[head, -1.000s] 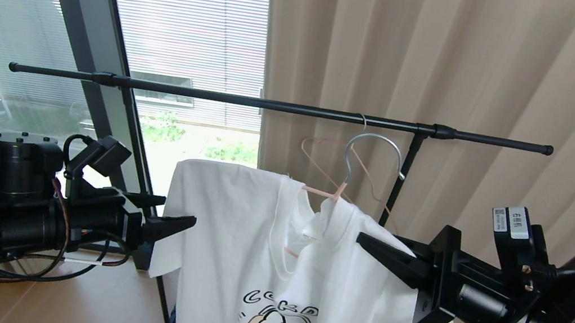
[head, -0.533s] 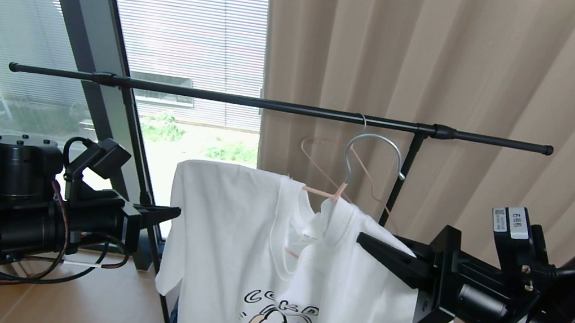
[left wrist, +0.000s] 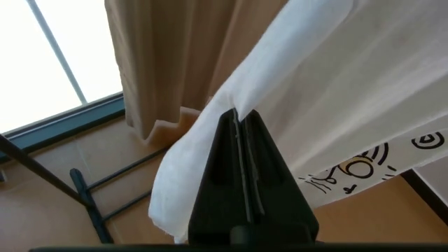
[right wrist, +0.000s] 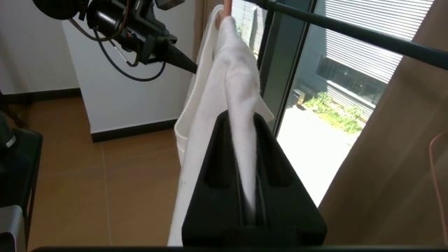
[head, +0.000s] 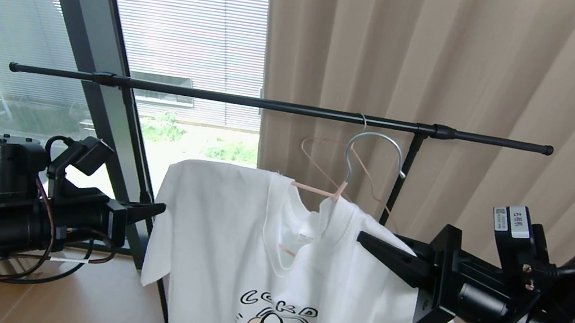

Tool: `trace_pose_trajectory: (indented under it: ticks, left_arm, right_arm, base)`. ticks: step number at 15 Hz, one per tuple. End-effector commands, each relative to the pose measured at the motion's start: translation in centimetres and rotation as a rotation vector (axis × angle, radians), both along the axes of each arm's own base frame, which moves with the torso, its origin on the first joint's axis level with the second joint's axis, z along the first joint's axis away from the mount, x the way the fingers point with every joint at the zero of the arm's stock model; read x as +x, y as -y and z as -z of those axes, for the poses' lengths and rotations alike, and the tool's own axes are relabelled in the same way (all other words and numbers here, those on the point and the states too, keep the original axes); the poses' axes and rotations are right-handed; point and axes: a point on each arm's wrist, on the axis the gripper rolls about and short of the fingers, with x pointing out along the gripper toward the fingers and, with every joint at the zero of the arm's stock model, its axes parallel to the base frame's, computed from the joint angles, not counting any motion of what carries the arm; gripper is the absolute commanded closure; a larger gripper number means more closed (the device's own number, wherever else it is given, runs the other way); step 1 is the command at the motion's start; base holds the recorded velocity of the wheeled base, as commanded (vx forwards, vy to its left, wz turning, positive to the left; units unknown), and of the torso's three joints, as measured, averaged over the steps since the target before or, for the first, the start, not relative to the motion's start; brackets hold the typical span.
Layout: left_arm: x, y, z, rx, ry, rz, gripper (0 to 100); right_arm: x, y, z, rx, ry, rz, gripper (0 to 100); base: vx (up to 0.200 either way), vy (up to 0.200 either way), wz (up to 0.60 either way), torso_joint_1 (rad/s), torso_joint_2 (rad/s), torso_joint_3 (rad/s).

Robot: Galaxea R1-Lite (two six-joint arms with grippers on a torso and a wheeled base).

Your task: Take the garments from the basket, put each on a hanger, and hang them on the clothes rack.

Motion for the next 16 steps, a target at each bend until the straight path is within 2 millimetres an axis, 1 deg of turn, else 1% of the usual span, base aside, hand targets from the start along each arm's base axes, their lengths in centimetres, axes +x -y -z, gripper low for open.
trace_pose_trajectory:
  ticks: [1, 4, 10, 13, 16]
  left_arm:
    - [0.1, -0.5, 0.1, -0.006, -0.008, -0.021, 100]
    - [0.1, -0.5, 0.1, -0.008, -0.011, -0.022, 100]
    - [0.1, -0.5, 0.2, -0.010, 0.002, -0.021, 100]
    - [0.1, -0.3, 0.7, -0.011, 0.027, -0.016, 100]
    - [0.3, -0.3, 1.6, -0.014, 0.092, -0.016, 100]
  right_arm:
    - [0.1, 0.2, 0.0, 0.001, 0.002, 0.009, 100]
    - [0.5, 0.8, -0.1, 0.004, 0.005, 0.036, 100]
    - [0.5, 1.1, -0.3, 0.007, 0.012, 0.045, 100]
    - [0.5, 1.1, -0.4, 0.008, 0.013, 0.045, 100]
    - [0.6, 1.1, -0.4, 0.008, 0.015, 0.047, 100]
  base:
    - [0.000, 0.000, 0.00, 0.000, 0.00, 0.000]
    - [0.000, 0.000, 0.00, 0.000, 0.00, 0.000]
    - [0.000, 0.000, 0.00, 0.000, 0.00, 0.000]
    - [0.000, 0.000, 0.00, 0.000, 0.00, 0.000]
    - [0.000, 0.000, 0.00, 0.000, 0.00, 0.000]
